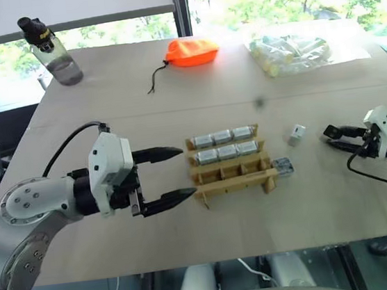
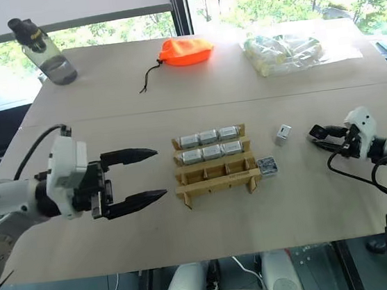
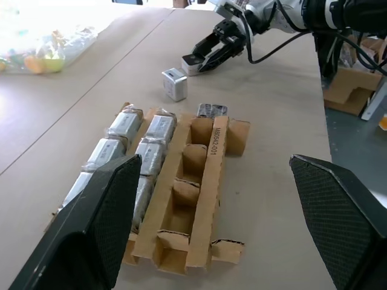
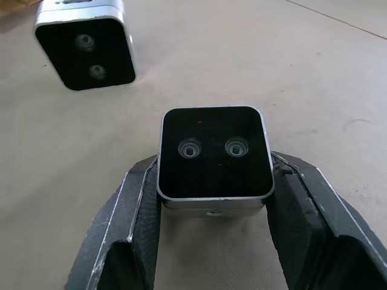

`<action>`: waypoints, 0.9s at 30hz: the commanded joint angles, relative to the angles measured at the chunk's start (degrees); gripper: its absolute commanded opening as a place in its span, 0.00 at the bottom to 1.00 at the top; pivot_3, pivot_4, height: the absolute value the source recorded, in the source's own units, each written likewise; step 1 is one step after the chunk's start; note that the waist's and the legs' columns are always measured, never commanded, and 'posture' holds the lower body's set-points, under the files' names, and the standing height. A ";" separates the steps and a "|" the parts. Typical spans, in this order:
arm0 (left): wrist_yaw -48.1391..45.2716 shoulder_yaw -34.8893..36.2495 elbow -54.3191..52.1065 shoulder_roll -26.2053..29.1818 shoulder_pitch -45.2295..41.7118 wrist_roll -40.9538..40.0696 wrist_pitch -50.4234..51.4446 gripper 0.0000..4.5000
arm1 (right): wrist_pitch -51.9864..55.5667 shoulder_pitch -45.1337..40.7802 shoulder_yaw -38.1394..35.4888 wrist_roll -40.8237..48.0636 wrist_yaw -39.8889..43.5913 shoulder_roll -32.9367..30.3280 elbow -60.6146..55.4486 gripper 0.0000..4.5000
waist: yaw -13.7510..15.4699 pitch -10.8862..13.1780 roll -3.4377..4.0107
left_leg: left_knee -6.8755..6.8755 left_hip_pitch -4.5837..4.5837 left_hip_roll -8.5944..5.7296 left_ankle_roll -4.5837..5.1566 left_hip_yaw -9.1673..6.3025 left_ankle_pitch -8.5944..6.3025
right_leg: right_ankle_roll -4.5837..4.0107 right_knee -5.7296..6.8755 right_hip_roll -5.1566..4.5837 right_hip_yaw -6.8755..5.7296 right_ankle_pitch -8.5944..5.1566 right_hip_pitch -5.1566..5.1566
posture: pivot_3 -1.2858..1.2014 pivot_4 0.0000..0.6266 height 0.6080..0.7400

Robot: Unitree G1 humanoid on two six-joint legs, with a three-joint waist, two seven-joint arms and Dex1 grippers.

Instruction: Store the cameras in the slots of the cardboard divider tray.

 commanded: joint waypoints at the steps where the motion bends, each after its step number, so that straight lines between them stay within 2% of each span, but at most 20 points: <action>1: 2.57 -7.53 2.30 -2.24 -4.85 4.69 -0.04 0.90 | -0.90 2.03 -1.72 2.57 -2.38 0.23 -11.83 0.43 | 0.10 0.00 0.02 | 0.00 0.01 0.00 0.00 0.00 0.00 | 0.00 0.01 0.00 0.01 0.00 0.00 | 0.52 0.24 0.89; 4: 5.07 -12.44 6.20 -6.83 -10.20 5.17 2.26 0.90 | -0.16 6.23 -1.17 2.45 -7.76 2.65 -26.01 0.43 | 0.18 0.01 0.01 | 0.03 0.07 -0.02 -0.04 -0.02 0.02 | 0.01 0.05 0.01 0.00 0.01 0.09 | 0.52 0.24 0.89; 8: 6.00 -14.92 11.42 -9.27 -16.97 6.41 4.90 0.90 | -13.00 7.44 2.52 -4.33 -13.99 5.24 -38.32 0.43 | -0.06 0.06 -0.02 | 0.03 0.07 0.01 -0.13 -0.15 0.08 | 0.01 0.10 0.03 -0.08 0.01 0.09 | 0.52 0.24 0.89; 11: 7.09 -17.16 15.16 -11.08 -23.20 7.53 7.71 0.90 | -18.08 7.21 8.14 -9.43 -15.85 6.96 -44.70 0.43 | 0.02 0.07 -0.04 | 0.03 0.07 0.00 -0.14 -0.18 0.08 | 0.02 0.09 0.05 -0.14 0.00 0.09 | 0.52 0.24 0.89; 15: 6.26 -18.10 18.57 -13.18 -29.27 6.50 10.89 0.90 | -23.04 4.44 14.21 -15.96 -18.90 8.58 -47.67 0.43 | 0.07 0.12 -0.11 | 0.07 0.01 -0.02 -0.14 -0.19 0.08 | 0.02 0.07 0.02 -0.23 0.00 0.09 | 0.52 0.24 0.89; 20: 1.67 -20.30 21.11 -12.51 -34.33 6.19 14.49 0.90 | -27.15 -0.08 21.98 -23.62 -20.96 10.25 -49.70 0.43 | 0.05 0.20 -0.22 | 0.09 -0.02 -0.04 -0.14 -0.23 0.08 | 0.02 0.06 -0.01 -0.34 0.00 0.07 | 0.52 0.24 0.89; 27: -1.92 -23.45 23.10 -11.35 -38.38 8.08 18.32 0.90 | -30.48 -5.57 25.84 -30.03 -26.91 12.40 -50.16 0.43 | 0.11 0.31 -0.33 | 0.13 -0.03 -0.04 -0.14 -0.26 0.09 | 0.02 0.09 -0.01 -0.36 0.00 0.08 | 0.52 0.24 0.89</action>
